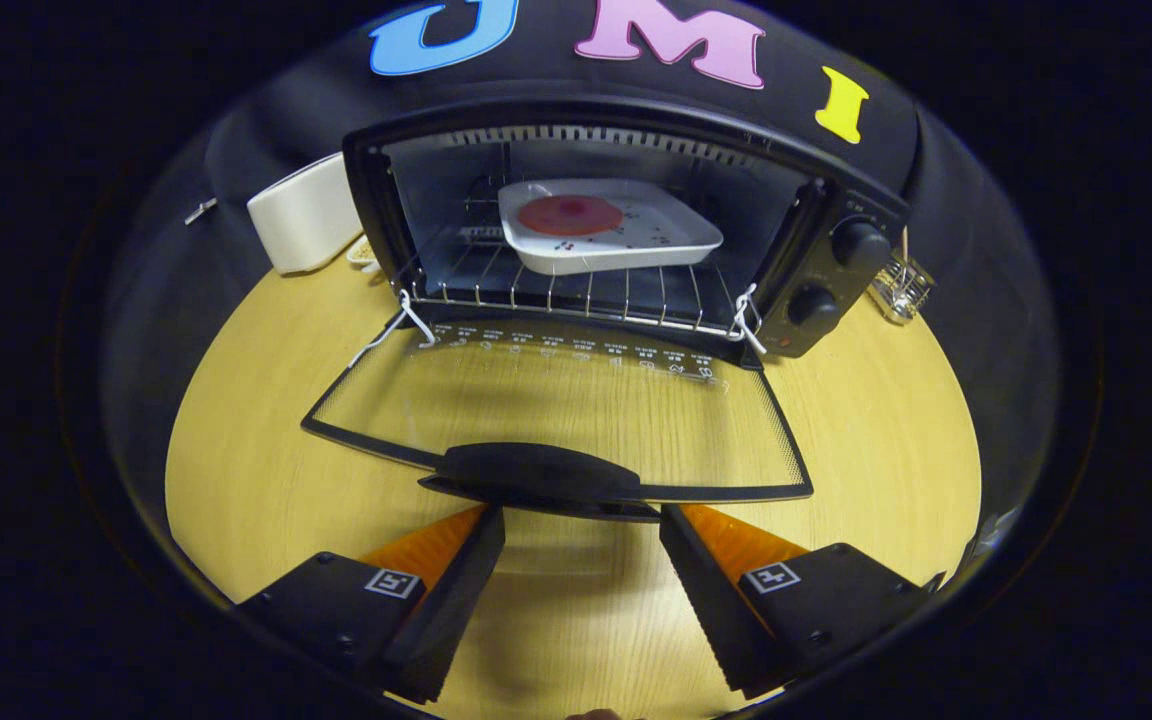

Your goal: Open the toaster oven, put the food inside, and close the toaster oven door.

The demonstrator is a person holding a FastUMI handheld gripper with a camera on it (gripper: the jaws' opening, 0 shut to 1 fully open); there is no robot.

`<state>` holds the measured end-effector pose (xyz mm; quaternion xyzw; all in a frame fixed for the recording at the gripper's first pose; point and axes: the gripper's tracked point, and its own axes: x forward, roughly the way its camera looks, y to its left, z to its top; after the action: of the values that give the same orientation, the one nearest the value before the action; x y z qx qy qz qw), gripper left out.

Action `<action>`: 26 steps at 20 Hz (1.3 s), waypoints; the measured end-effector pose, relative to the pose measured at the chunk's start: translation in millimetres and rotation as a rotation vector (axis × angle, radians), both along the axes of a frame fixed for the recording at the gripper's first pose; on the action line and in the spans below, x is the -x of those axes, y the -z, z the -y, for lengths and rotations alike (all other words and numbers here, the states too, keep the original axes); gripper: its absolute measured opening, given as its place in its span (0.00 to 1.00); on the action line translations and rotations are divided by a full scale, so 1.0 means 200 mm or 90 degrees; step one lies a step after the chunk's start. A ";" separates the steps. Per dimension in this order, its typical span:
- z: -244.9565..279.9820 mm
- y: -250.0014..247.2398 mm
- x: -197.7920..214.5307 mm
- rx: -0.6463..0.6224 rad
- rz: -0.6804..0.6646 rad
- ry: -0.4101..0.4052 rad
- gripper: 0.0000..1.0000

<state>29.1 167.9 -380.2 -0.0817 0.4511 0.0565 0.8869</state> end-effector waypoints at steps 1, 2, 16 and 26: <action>0.00 -0.05 0.00 -0.008 0.017 -0.001 1.00; 0.00 -0.09 0.00 -0.017 0.031 0.000 1.00; -0.02 -1.29 -0.14 -0.114 0.345 0.025 1.00; 0.35 -1.99 0.19 -0.109 0.544 0.009 0.99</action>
<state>-8.1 98.6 18.5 -0.0208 0.0381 0.0489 0.9979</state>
